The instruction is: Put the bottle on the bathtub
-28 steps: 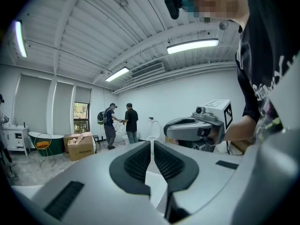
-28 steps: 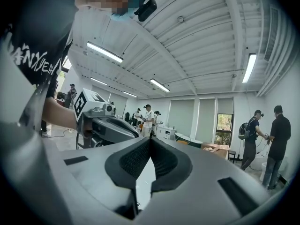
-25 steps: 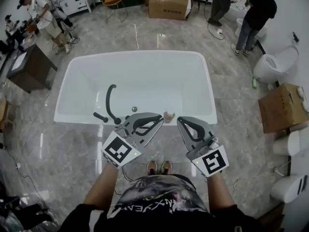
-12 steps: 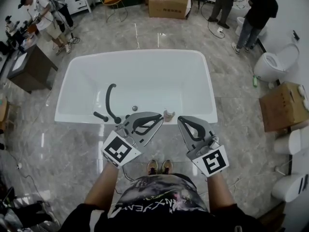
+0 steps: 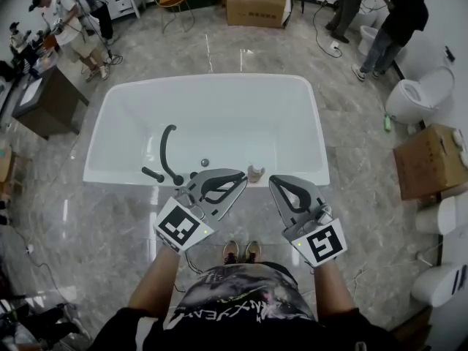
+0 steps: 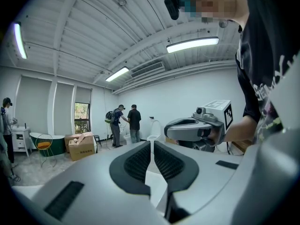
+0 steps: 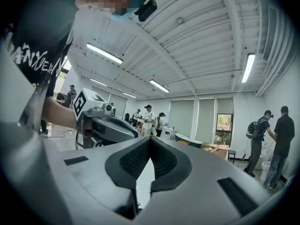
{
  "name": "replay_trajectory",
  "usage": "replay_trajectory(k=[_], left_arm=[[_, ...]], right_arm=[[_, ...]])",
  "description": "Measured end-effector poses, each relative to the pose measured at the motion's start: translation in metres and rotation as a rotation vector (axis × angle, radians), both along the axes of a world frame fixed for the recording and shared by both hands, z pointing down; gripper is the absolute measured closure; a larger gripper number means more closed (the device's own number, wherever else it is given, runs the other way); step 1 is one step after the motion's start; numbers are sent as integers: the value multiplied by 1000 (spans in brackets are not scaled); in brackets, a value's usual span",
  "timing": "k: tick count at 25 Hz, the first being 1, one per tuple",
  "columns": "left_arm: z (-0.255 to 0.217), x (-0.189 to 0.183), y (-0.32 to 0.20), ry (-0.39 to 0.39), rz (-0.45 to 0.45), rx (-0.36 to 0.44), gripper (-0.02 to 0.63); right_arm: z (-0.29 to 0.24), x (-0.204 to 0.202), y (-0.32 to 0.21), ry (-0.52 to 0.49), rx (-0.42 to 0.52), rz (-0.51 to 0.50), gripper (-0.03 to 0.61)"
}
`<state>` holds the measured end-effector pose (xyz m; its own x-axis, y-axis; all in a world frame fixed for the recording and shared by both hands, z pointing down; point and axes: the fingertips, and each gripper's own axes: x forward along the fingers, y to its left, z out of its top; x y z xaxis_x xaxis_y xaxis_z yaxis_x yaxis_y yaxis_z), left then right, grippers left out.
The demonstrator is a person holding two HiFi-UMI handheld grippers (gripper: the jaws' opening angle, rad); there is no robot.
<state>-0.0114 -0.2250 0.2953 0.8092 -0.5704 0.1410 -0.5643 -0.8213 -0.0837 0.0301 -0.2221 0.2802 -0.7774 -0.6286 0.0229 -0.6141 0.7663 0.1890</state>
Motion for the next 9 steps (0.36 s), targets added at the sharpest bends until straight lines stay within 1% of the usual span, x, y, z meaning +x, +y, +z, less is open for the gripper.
replay_trajectory(k=[9], left_arm=[[-7,0,2,24,-7,18,575]], right_arm=[[1,2,2,2,-12,14,580]])
